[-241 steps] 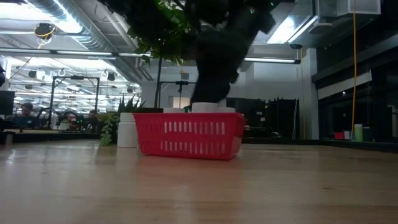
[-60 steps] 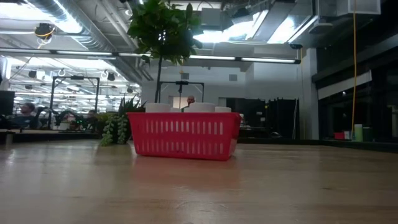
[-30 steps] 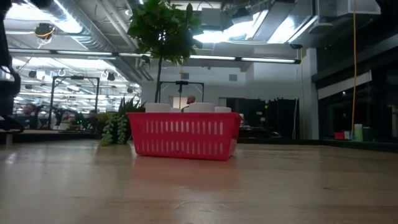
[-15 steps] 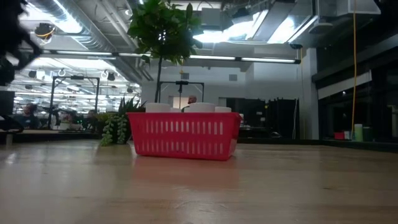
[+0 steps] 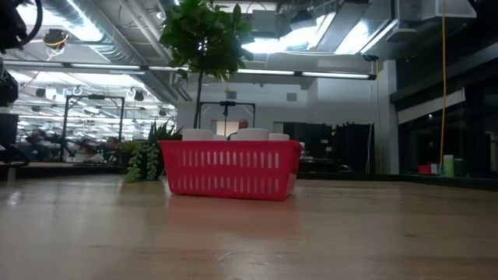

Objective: Pick and place pill bottles into a basket
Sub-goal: Put the white pill bottle into the bin

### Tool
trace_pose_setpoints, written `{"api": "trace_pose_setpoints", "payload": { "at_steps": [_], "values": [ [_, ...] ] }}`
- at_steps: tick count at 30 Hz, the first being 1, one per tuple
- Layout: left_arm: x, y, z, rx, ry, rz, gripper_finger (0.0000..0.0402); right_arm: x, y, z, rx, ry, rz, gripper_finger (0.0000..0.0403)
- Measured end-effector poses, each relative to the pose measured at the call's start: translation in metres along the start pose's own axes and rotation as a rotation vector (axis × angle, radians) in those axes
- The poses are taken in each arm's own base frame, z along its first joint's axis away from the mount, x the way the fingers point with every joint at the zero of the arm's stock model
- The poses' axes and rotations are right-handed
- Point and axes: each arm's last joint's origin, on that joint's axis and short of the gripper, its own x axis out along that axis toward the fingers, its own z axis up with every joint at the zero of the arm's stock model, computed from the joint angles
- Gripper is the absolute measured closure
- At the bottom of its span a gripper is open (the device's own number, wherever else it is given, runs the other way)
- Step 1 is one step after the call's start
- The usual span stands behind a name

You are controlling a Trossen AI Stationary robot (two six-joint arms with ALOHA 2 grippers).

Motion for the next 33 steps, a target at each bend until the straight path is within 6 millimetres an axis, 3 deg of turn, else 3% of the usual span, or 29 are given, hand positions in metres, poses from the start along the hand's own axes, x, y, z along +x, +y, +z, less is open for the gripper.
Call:
{"api": "trace_pose_setpoints", "payload": {
  "at_steps": [10,15,23,33],
  "values": [
    [-0.001,0.0,0.002,0.115,-0.018,0.002,0.0144,0.0,0.001,0.001,0.0,-0.011,0.0,0.0084],
    [-0.005,0.005,0.018,0.11,-0.089,-0.025,0.0144,0.0,0.002,0.001,-0.002,-0.008,0.002,0.0084],
    [-0.023,0.011,0.053,0.122,-0.42,-0.005,0.0146,0.0,0.003,-0.003,-0.015,0.034,0.008,0.0084],
    [-0.045,0.03,0.077,0.117,-0.744,0.246,0.0146,0.0,-0.001,-0.005,-0.083,0.044,0.004,0.0084]
  ]
}}
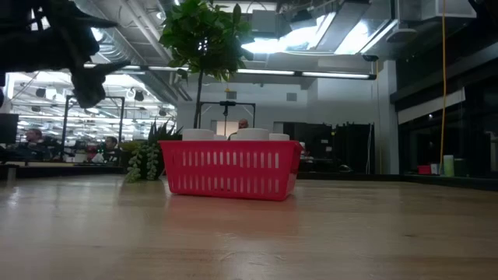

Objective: Pick and place pill bottles into a basket
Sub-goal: Put the white pill bottle into the bin

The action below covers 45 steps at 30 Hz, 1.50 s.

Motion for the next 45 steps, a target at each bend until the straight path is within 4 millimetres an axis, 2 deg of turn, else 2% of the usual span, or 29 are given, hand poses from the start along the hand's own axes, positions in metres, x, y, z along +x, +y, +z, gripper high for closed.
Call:
{"api": "trace_pose_setpoints", "payload": {
  "at_steps": [6,11,17,20,28,40,45],
  "values": [
    [-0.0006,0.0053,0.0052,0.006,-0.078,0.076,0.0144,0.0001,-0.0005,-0.0006,-0.008,0.005,0.001,0.0084],
    [-0.0009,0.0095,0.0028,0.062,-0.048,0.119,0.0146,0.0001,-0.0005,-0.0005,-0.007,0.004,0.001,0.0084],
    [0.0013,0.0105,-0.0032,0.812,0.083,0.085,0.0146,0.0001,-0.0005,-0.0005,-0.004,0.004,0.001,0.0084],
    [0.0016,0.0105,-0.0038,1.028,0.096,0.081,0.0144,0.0001,-0.0005,-0.0005,-0.003,0.004,0.001,0.0084],
    [0.0015,0.0105,-0.0018,1.038,0.065,0.126,0.0145,0.0001,-0.0004,-0.0008,-0.003,0.007,0.003,0.0084],
    [0.0014,0.0106,-0.0009,0.96,0.044,0.15,0.0145,0.0,0.0003,-0.0022,-0.007,0.021,0.009,0.0084],
    [0.0014,0.0106,-0.0009,0.958,0.044,0.15,0.0145,-0.0012,0.0074,-0.0006,-0.019,0.009,0.059,0.0084]
  ]
}}
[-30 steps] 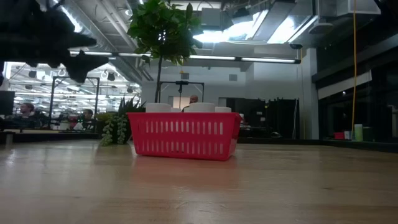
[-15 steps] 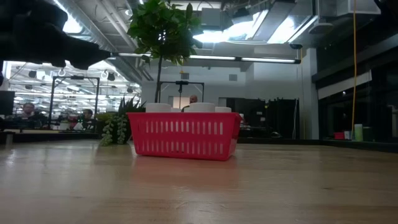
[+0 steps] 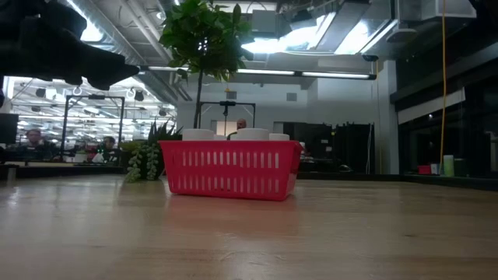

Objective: Pick and place pill bottles into a basket
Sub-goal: Put the white pill bottle into the bin

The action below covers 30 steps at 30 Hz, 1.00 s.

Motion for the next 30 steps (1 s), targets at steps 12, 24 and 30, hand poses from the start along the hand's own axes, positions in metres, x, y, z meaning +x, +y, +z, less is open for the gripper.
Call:
{"api": "trace_pose_setpoints", "payload": {
  "at_steps": [12,24,30],
  "values": [
    [0.0,0.0,0.0,-0.004,0.0,0.0,0.0144,0.043,0.03,-0.001,0.12,-0.174,0.182,0.0084],
    [0.0,0.0,0.0,-0.005,0.002,-0.001,0.0146,0.092,0.062,-0.023,0.157,-0.022,0.344,0.0083],
    [0.0,0.0,0.0,-0.005,0.004,0.0,0.0144,0.1,0.072,-0.036,0.061,0.047,0.317,0.0084]
  ]
}}
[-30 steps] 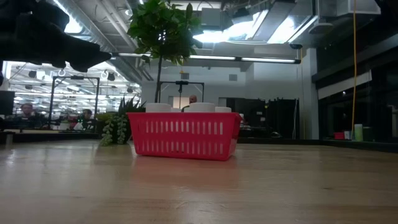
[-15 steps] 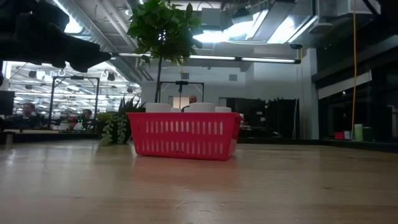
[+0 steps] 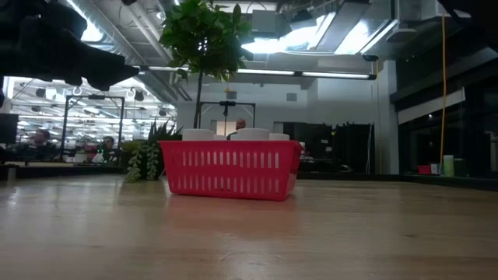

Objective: Pick and place pill bottles into a basket
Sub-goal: Put the white pill bottle into the bin

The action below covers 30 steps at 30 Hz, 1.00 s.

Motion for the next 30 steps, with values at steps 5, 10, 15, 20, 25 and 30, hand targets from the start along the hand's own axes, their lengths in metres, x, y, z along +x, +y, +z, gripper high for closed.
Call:
{"api": "trace_pose_setpoints", "payload": {
  "at_steps": [5,10,15,20,25,30],
  "values": [
    [0.0,0.0,-0.001,0.0,0.01,-0.001,0.0146,-0.035,0.016,0.014,-0.065,0.083,-0.166,0.0084],
    [0.0,0.0,-0.001,0.0,0.012,-0.001,0.0146,-0.124,0.023,0.047,-0.057,0.07,-0.293,0.0084],
    [0.0,0.0,-0.001,0.0,0.012,0.0,0.0144,-0.228,0.018,0.054,0.042,0.12,-0.346,0.0096],
    [0.0,0.0,-0.001,-0.001,0.014,-0.001,0.0146,-0.317,0.003,0.056,-0.001,0.028,-0.402,0.0126],
    [0.0,0.0,-0.001,0.001,0.015,0.003,0.0146,-0.401,-0.032,0.035,0.02,-0.015,-0.551,0.0147],
    [0.0,0.001,-0.002,-0.011,0.017,0.04,0.0144,-0.464,-0.054,-0.011,0.034,-0.008,-0.599,0.0151]
  ]
}}
